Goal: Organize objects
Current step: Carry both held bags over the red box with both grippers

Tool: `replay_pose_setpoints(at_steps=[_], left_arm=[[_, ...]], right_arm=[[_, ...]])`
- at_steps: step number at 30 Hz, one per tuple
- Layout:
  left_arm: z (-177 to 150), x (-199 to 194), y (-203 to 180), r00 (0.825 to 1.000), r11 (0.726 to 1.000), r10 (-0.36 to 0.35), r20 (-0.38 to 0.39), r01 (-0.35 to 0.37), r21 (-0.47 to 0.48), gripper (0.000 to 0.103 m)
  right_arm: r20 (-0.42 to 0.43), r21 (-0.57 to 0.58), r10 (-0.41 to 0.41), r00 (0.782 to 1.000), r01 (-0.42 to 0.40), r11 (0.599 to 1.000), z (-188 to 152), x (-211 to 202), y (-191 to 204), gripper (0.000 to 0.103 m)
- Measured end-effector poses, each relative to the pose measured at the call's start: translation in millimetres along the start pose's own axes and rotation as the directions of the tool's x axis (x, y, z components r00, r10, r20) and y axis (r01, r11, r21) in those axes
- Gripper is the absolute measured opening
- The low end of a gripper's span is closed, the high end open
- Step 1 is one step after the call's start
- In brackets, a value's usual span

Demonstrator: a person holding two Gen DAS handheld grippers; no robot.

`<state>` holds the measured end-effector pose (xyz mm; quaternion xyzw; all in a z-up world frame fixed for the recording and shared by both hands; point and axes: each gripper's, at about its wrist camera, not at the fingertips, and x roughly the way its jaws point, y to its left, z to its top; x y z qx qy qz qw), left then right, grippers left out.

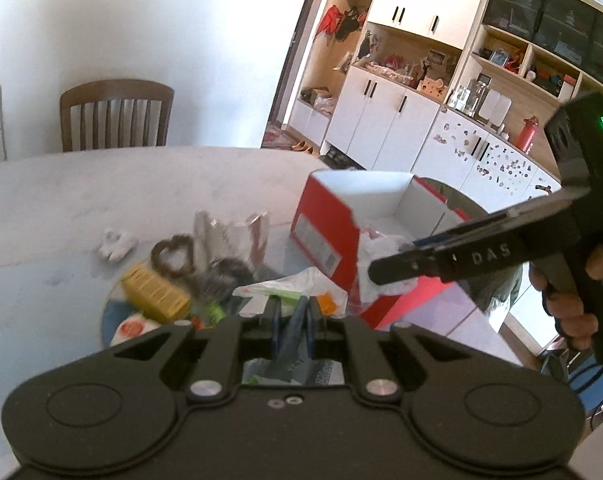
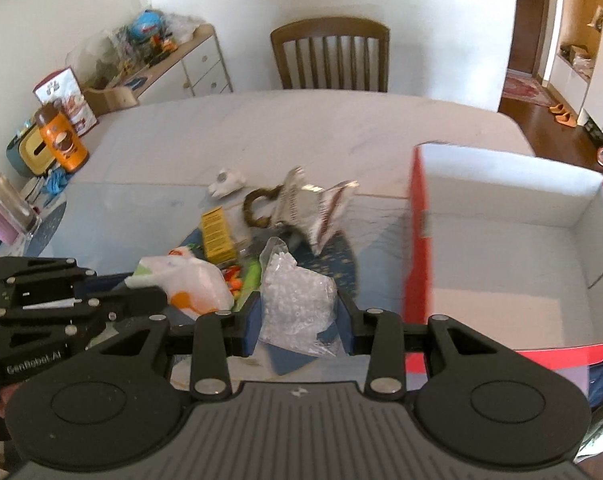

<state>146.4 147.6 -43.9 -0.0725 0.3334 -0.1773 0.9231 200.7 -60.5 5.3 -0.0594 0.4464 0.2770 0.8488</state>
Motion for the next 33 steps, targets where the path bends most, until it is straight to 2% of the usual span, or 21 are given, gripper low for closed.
replay_pose_setpoints(at_steps=[13, 33], left_arm=[[55, 58, -71, 1.000, 0.998, -0.005, 0.007, 0.005, 0.070, 0.010], [115, 176, -152, 0.997, 0.983, -0.008, -0.081, 0.023, 0.183, 0.010]], right_arm=[[0.048, 0.023, -0.035, 0.998, 0.034, 0.999, 12, -31, -98, 0.037], [-0.006, 0.052, -0.109, 0.994, 0.109, 0.993, 12, -3, -225, 0.037]])
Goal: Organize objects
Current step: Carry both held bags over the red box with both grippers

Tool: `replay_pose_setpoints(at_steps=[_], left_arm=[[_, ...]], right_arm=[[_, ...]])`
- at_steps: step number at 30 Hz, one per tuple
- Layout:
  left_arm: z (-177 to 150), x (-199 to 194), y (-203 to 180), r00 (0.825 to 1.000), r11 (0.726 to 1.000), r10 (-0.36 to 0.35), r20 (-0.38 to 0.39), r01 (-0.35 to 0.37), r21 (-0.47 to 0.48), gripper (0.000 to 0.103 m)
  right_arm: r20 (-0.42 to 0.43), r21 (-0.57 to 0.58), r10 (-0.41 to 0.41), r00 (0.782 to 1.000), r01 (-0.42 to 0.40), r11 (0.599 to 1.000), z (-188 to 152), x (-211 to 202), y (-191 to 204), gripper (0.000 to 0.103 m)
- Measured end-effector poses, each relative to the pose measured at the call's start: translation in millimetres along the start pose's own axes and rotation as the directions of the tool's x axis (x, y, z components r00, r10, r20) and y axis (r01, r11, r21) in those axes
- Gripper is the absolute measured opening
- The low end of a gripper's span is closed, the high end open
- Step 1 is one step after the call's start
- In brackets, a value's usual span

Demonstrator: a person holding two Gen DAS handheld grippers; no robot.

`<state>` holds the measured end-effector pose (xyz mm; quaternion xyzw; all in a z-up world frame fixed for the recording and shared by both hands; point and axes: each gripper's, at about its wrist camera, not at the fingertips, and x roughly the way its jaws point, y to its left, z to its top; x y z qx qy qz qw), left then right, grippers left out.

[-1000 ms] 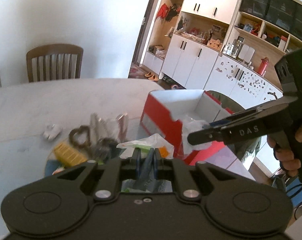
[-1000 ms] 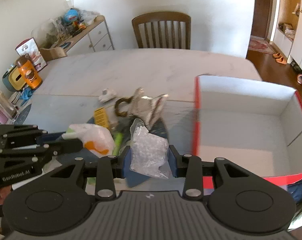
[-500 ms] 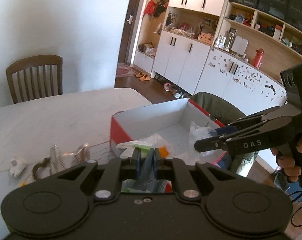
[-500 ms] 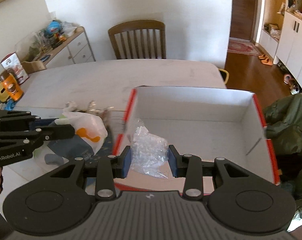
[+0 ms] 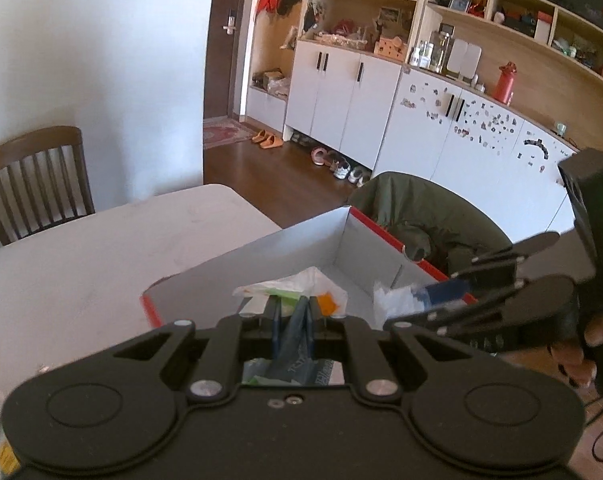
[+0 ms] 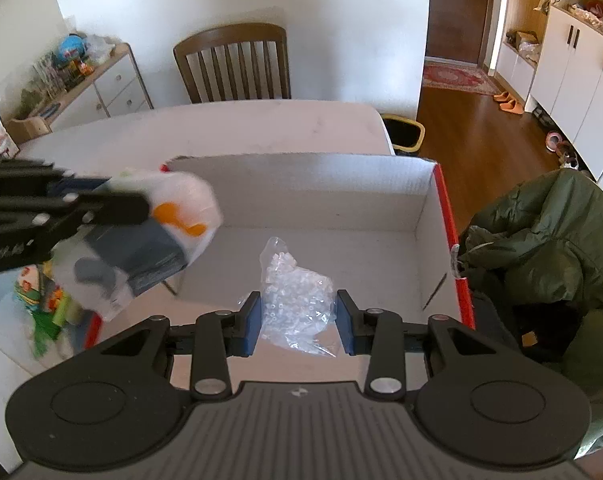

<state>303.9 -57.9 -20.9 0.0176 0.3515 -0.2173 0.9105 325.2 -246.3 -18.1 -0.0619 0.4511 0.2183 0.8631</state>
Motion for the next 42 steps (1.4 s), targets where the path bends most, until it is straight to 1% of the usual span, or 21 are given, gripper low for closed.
replay_pose_setpoints(at_steps=[5, 11, 19, 31, 40, 42], left_arm=[[7, 41, -9, 0.999, 1.000, 0.008, -0.051, -0.008, 0.000, 0.010], [7, 84, -5, 0.993, 1.000, 0.020, -0.113, -0.022, -0.017, 0.010], [5, 122, 4, 0.983, 0.998, 0.046, -0.179, -0.054, -0.040, 0.010], [1, 143, 3, 0.969, 0.997, 0.055, -0.240, -0.066, -0.036, 0.010], [-3, 153, 8, 0.953, 0.996, 0.044, -0.300, -0.065, -0.061, 0.011], [-3, 155, 10, 0.950, 0.995, 0.046, -0.309, -0.070, -0.068, 0.013]], right_arm=[[-0.048, -0.012, 0.003, 0.999, -0.004, 1.000, 0, 23, -11, 0.037], [-0.103, -0.023, 0.001, 0.995, -0.004, 1.000, -2, 51, -19, 0.037], [-0.170, -0.066, 0.018, 0.985, -0.030, 0.997, -1, 77, -17, 0.037], [-0.251, -0.089, -0.017, 0.968, -0.006, 0.996, -3, 100, -14, 0.038], [-0.258, -0.072, -0.021, 0.966, 0.002, 0.997, -1, 101, -15, 0.039], [-0.258, -0.063, -0.016, 0.966, 0.000, 0.998, 0, 101, -16, 0.040]])
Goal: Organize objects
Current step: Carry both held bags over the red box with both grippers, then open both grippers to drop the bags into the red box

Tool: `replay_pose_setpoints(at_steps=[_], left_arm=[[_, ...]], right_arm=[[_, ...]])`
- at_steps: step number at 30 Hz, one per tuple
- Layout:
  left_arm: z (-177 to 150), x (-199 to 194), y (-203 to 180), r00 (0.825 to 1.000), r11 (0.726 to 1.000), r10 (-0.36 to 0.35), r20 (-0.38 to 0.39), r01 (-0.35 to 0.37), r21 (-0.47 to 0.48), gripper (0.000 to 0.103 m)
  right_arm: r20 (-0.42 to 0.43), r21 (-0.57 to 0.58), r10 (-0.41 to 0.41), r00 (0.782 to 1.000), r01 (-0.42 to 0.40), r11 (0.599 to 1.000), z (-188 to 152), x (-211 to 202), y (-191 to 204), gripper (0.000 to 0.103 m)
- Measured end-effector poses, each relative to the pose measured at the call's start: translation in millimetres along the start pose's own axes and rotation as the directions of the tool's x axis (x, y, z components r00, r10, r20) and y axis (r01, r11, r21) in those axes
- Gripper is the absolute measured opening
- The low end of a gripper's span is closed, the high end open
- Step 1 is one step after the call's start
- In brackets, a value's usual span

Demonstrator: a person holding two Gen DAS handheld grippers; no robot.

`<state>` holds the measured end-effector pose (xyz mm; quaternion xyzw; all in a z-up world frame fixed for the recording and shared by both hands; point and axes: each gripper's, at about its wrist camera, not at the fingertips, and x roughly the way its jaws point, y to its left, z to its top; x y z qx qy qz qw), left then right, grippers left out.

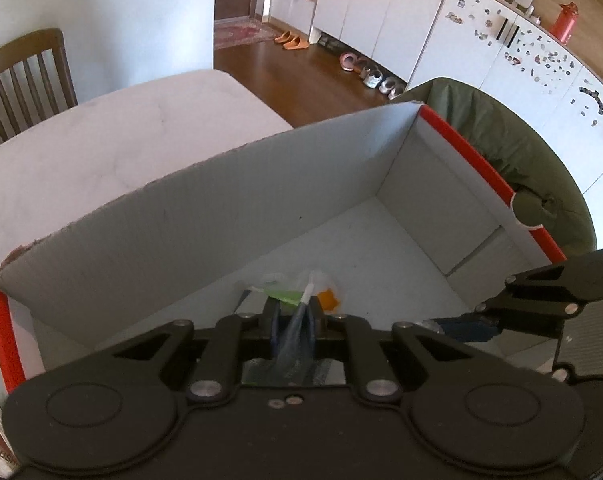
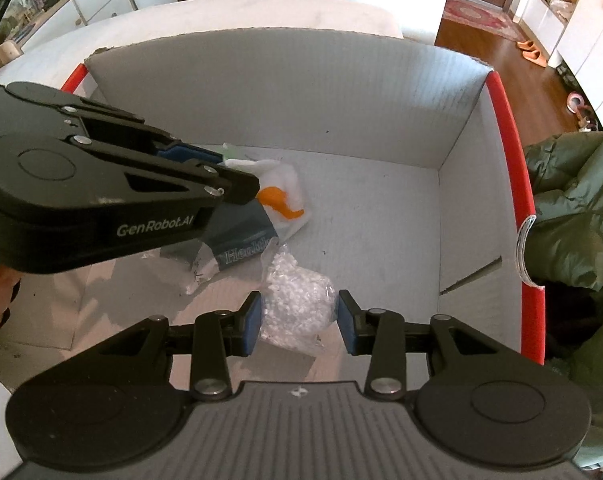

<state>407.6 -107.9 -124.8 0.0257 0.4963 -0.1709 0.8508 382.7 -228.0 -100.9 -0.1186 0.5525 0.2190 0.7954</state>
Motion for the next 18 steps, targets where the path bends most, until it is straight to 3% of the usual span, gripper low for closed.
replay_pose_setpoints(at_steps=[4, 7, 18], left_arm=[[3, 4, 0, 1.000, 1.000, 0.008, -0.026, -0.008, -0.015, 0.022], [3, 2, 0, 1.000, 1.000, 0.006, -0.024, -0.007, -0.015, 0.023], [-8, -26, -3, 0.999, 1.000, 0.003, 0.037, -0.003, -0.020, 0.049]], right_arm=[[0.012, 0.012, 0.017, 1.000, -0.017, 1.000, -1, -5, 0, 0.041], [0.034, 0.011, 0.013, 0.999, -0.013, 1.000, -4, -9, 0, 0.055], [0.108, 0.036, 0.035, 0.994, -0.039, 0.999, -11, -32, -13, 0.055]])
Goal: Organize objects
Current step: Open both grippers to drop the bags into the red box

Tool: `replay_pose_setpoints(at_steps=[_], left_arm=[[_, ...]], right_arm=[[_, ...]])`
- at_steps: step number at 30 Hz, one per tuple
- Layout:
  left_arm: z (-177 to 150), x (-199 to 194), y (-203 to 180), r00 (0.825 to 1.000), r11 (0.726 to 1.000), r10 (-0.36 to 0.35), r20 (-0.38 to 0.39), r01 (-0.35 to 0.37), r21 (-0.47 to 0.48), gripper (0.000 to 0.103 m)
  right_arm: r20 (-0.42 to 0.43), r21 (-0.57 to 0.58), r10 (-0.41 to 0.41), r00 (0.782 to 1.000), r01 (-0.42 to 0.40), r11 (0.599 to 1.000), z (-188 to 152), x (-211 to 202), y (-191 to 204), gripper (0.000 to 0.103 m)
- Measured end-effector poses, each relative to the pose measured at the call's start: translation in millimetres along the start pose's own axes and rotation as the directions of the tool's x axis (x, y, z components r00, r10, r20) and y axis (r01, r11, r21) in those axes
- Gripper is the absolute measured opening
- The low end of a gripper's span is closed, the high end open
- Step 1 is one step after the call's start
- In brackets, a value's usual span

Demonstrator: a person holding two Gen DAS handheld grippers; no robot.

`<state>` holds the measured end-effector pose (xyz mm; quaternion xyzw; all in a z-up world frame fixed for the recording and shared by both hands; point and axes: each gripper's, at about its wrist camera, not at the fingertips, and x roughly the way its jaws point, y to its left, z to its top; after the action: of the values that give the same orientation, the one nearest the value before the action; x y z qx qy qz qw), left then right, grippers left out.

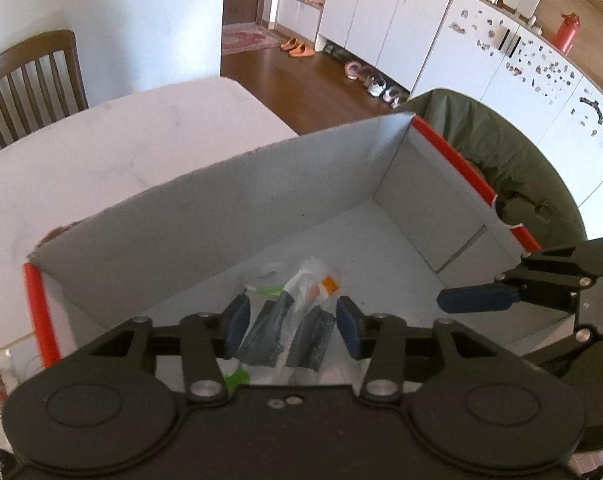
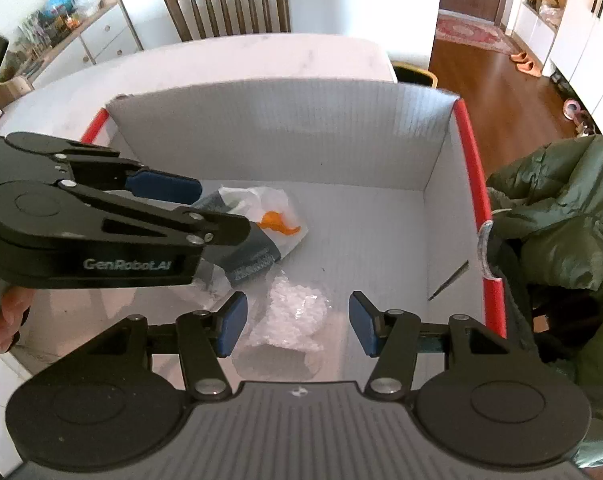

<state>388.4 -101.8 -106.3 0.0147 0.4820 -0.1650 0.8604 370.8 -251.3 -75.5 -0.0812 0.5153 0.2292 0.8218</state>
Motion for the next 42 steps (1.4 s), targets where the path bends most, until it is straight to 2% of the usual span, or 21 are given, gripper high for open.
replay_pose_setpoints(at_steps=[4, 6, 11, 16, 22, 26, 30, 38, 42], left_arm=[[-5, -18, 3, 0.999, 1.000, -0.003, 0.035, 0.004, -0.024, 0.051], [-8, -28, 5, 0.998, 0.999, 0.002, 0.060, 0.000, -0.035, 0.056], [-14, -52, 9, 0.994, 0.999, -0.008, 0.109, 0.013, -0.050, 0.057], [-25, -78, 9, 0.988, 0.999, -0.009, 0.157, 0.017, -0.050, 0.064], [-41, -111, 19, 0.978, 0.999, -0.005, 0.209, 0.017, -0.052, 0.067], [-56, -133, 26, 0.970, 0.999, 0.001, 0.242, 0.011, -0.049, 0.074], [-70, -153, 37, 0.965, 0.998, 0.013, 0.261, 0.002, -0.057, 0.078], [-104, -195, 62, 0.948, 0.998, 0.045, 0.316, -0.028, -0.059, 0.089], [-117, -213, 79, 0.937, 0.995, 0.075, 0.340, -0.051, -0.080, 0.098]], right_arm=[[0.030, -0.003, 0.002, 1.000, -0.001, 1.000, -2, -17, 3, 0.055], [0.045, -0.003, 0.003, 0.999, -0.003, 1.000, -6, -25, 6, 0.055], [0.086, -0.002, 0.007, 0.996, -0.006, 1.000, -8, -46, 11, 0.056], [0.129, -0.006, 0.012, 0.992, -0.011, 1.000, -10, -63, 23, 0.058], [0.177, 0.002, 0.010, 0.984, -0.010, 1.000, -18, -84, 41, 0.060], [0.215, 0.007, 0.009, 0.977, -0.011, 1.000, -23, -98, 57, 0.062], [0.260, -0.009, 0.001, 0.966, 0.002, 1.000, -30, -112, 80, 0.068], [0.316, -0.008, 0.019, 0.949, -0.017, 1.000, -37, -127, 122, 0.071], [0.338, -0.002, 0.034, 0.940, -0.035, 0.999, -41, -131, 142, 0.080]])
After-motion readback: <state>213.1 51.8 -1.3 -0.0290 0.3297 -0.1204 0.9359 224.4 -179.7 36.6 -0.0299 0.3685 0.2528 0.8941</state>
